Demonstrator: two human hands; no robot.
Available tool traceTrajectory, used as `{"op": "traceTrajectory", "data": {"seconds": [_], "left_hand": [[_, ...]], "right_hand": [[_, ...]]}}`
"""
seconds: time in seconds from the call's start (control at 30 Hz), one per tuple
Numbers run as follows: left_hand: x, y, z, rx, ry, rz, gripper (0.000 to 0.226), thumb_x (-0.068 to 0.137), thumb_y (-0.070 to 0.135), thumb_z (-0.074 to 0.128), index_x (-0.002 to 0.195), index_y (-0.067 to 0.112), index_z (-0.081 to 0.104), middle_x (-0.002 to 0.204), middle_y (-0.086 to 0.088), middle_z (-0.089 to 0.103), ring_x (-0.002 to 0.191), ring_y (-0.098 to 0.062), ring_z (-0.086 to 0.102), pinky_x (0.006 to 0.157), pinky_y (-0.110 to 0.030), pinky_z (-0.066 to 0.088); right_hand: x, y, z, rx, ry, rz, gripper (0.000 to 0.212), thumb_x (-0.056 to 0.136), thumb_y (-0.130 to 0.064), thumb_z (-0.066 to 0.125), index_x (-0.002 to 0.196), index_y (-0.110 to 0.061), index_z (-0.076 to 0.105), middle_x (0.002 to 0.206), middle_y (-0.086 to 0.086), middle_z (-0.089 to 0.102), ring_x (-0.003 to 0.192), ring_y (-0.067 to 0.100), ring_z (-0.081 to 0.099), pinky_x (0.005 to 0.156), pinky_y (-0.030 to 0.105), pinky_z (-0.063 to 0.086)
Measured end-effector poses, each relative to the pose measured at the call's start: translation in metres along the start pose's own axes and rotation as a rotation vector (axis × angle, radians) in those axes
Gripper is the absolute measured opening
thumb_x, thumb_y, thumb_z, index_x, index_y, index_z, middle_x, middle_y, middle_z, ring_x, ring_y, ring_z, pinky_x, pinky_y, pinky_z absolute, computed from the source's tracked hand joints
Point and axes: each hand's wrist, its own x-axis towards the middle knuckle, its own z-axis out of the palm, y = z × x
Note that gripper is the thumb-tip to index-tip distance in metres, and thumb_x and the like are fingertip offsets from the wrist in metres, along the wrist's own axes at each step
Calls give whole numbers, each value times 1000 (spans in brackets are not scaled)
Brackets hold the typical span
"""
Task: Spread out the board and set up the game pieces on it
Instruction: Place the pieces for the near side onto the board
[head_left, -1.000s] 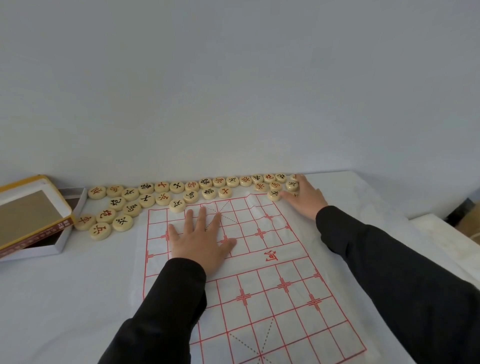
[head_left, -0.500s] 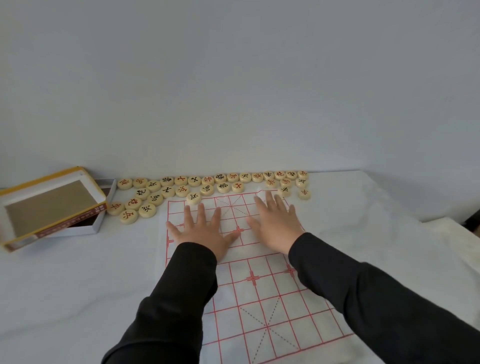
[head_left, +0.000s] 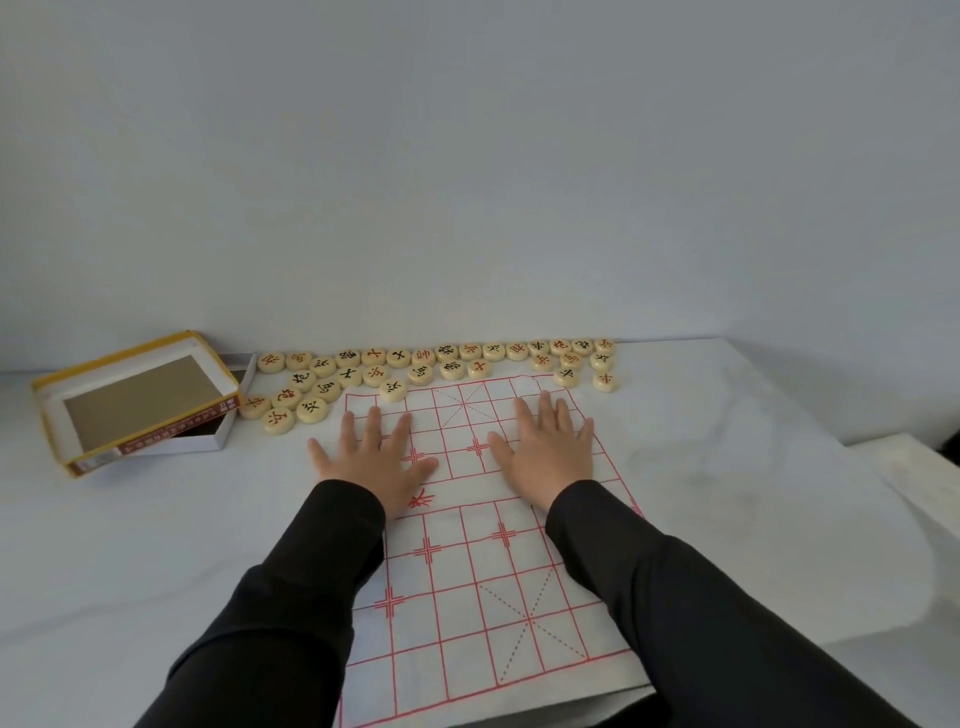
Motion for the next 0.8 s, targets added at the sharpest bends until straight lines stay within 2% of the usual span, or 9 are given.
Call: {"op": "traceTrajectory", "data": {"seconds": [0.13,0.27,0.33,0.47,0.53,0.63,0.8], "left_hand": [[-4,7,-10,12,28,56,71,89,66,15,147,34,-10,157,0,-14,143,-28,-14,113,-58,4],[-1,15,-6,-1,16,72,72,88,68,15,147,34,-10,157,1,-13,144,-28,-11,113,-58,5],[3,18,-5,9,21,80,74,87,69,15,147,35,-10,157,0,-14,144,-28,-12,113,-58,5],[10,26,-7,7,55,112,77,84,72,14,146,36,-12,156,1,-15,143,-28,-15,112,-59,3],[8,30,-5,1,9,107,78,83,74,16,146,38,-12,156,1,-15,143,-29,-14,111,-61,6],[6,34,-1,24,-59,106,79,81,76,18,145,40,-12,156,0,-18,143,-31,-15,109,-63,8],[10,34,1,50,-74,116,83,78,80,19,144,42,-14,155,0,-21,142,-32,-17,108,-65,6]], "right_hand": [[-2,7,-9,15,33,8,70,95,-59,17,151,-21,4,159,8,-4,146,27,-5,115,52,-1],[-1,22,-25,-50,-67,26,65,93,-53,34,146,-16,24,153,10,24,141,30,21,113,53,17],[3,28,-31,1,-72,55,60,93,-48,39,142,-14,30,145,10,36,133,29,34,108,49,28],[26,31,-36,127,313,45,40,95,-33,43,128,-9,49,121,9,58,113,27,52,91,38,44],[41,32,-38,87,393,55,33,95,-30,45,118,-8,54,112,9,61,106,26,55,85,36,45],[69,37,-40,63,391,124,28,95,-29,46,109,-7,57,106,9,63,100,26,57,77,33,45],[95,42,-34,9,310,162,26,94,-19,48,116,-9,55,107,9,64,101,26,59,71,30,42]]}}
